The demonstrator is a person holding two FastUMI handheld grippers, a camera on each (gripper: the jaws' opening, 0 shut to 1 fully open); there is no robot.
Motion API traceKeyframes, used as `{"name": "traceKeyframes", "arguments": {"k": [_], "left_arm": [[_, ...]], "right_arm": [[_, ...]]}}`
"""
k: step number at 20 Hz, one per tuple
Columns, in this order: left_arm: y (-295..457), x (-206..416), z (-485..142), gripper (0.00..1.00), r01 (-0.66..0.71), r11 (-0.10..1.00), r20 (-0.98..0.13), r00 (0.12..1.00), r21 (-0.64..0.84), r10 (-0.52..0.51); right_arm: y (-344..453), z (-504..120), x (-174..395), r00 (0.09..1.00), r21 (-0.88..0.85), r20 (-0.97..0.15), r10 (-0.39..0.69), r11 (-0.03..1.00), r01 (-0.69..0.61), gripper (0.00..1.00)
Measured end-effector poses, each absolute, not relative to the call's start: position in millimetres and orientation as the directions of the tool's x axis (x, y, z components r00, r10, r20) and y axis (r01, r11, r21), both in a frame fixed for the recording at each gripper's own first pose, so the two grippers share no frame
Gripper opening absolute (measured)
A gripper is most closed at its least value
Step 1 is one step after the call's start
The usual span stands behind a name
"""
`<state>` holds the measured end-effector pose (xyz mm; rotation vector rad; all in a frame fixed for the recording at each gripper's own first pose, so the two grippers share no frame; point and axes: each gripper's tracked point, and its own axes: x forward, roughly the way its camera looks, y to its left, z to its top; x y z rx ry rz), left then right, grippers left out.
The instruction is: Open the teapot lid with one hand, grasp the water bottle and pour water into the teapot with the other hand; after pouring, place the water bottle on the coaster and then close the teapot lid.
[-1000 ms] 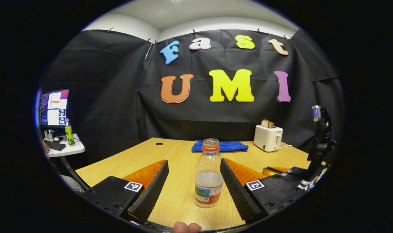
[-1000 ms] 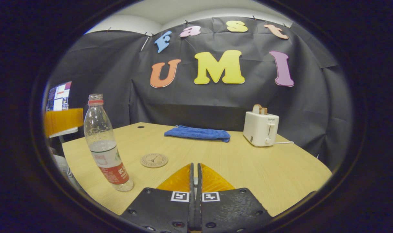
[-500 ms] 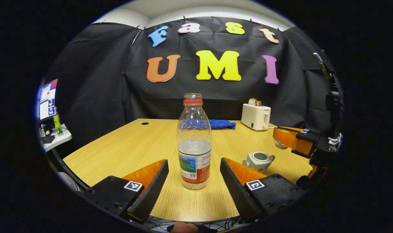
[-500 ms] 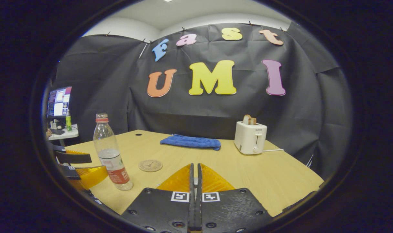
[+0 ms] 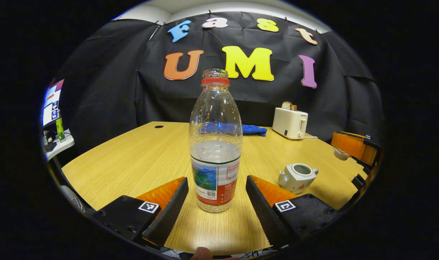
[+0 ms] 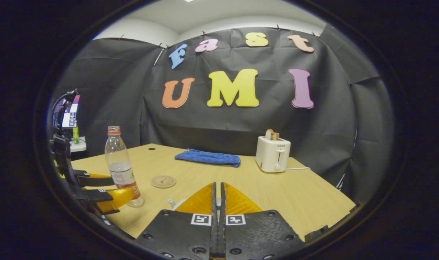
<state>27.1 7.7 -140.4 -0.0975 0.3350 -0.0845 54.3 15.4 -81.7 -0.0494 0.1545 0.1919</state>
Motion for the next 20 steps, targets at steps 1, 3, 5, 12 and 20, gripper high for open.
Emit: {"name": "traceKeyframes", "arguments": {"k": [1, 3, 5, 12, 20], "left_arm": [[7.7, 28.5, -142.4, 1.00, 0.065, 0.993, -0.324, 0.941, -0.102, -0.095], [11.1, 32.6, -144.5, 0.96, 0.058, 0.995, -0.325, 0.942, -0.081, -0.082], [11.6, 33.6, -145.7, 0.85, 0.060, 0.995, -0.325, 0.942, -0.078, -0.083], [11.7, 27.0, -128.2, 0.76, 0.083, 0.996, -0.311, 0.948, 0.025, -0.071], [38.0, 29.6, -94.5, 0.73, 0.097, 0.837, -0.228, 0.973, 0.538, 0.033]], "right_arm": [[14.4, -82.3, 54.0, 0.970, -0.033, -0.159, 0.185, 0.981, -0.192, 0.00], [11.1, -79.8, 53.0, 0.971, -0.035, -0.157, 0.182, 0.981, -0.189, 0.00], [9.5, -77.8, 51.3, 0.971, -0.037, -0.152, 0.183, 0.981, -0.191, 0.00], [-3.3, -82.3, 45.9, 0.969, -0.007, -0.161, 0.189, 0.981, -0.192, 0.00], [-32.1, -89.1, 34.2, 0.966, 0.014, -0.180, 0.186, 0.982, -0.187, 0.00]]}}
